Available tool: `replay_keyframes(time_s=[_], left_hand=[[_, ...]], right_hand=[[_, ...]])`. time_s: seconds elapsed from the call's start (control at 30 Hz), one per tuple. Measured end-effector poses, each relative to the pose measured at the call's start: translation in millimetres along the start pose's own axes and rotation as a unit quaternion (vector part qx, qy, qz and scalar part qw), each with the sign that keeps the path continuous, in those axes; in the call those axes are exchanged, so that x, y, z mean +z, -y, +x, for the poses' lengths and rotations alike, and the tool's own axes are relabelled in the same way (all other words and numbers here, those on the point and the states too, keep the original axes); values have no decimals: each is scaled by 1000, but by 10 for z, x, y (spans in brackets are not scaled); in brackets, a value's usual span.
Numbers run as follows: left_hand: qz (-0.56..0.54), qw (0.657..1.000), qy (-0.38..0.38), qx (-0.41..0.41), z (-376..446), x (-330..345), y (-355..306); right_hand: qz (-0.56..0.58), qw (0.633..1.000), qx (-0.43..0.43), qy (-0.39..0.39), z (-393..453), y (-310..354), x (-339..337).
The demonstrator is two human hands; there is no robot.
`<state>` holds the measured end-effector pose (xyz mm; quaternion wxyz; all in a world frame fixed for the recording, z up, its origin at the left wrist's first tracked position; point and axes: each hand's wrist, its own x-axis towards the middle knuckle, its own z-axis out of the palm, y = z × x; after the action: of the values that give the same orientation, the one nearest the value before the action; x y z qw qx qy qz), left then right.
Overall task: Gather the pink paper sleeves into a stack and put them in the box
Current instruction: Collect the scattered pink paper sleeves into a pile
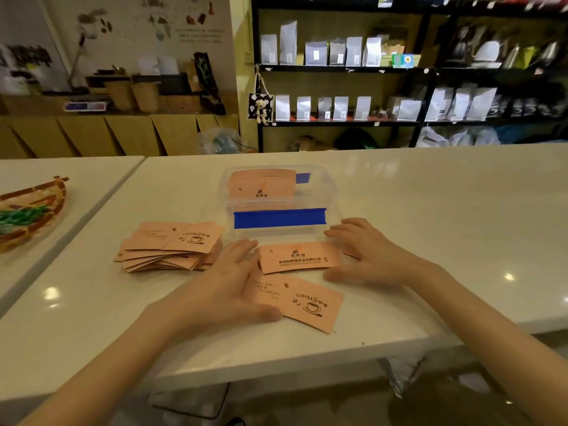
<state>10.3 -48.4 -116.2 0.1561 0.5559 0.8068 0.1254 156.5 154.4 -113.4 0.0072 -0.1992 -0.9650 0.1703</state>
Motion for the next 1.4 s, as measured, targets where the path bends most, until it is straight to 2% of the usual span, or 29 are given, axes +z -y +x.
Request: replay_keyframes(time_s=[0.13, 0.37, 0.5, 0.67, 0.73, 0.9, 1.1, 1.27, 1.4], left_hand=[[-27, 1000, -7, 12, -28, 1, -10], [-9, 999, -40, 4, -52, 28, 38], [-7, 997, -77, 17, -53, 27, 69], [23, 983, -162, 86, -109, -170, 87], [31, 975, -199, 98, -119, -285, 113], [7, 964, -263, 43, -165, -575, 318], [-16, 948, -316, -26, -300, -814, 678], [-33, 950, -293, -106, -293, -831, 900], [-122, 946, -281, -105, -293, -761, 1098]], right_hand=[[3, 1000, -3, 5, 1, -49, 1], [49, 998, 1, -45, -63, -97, -26], [92, 991, -1, -98, -109, -91, -86], [146, 965, -43, -211, -135, 39, -259], [160, 958, -56, -232, -91, 132, -313], [201, 944, -69, -252, 119, 379, -317], [198, 938, -114, -262, 460, 759, -258], [170, 947, -127, -241, 766, 1143, -153], [154, 956, -156, -196, 900, 1312, 10]])
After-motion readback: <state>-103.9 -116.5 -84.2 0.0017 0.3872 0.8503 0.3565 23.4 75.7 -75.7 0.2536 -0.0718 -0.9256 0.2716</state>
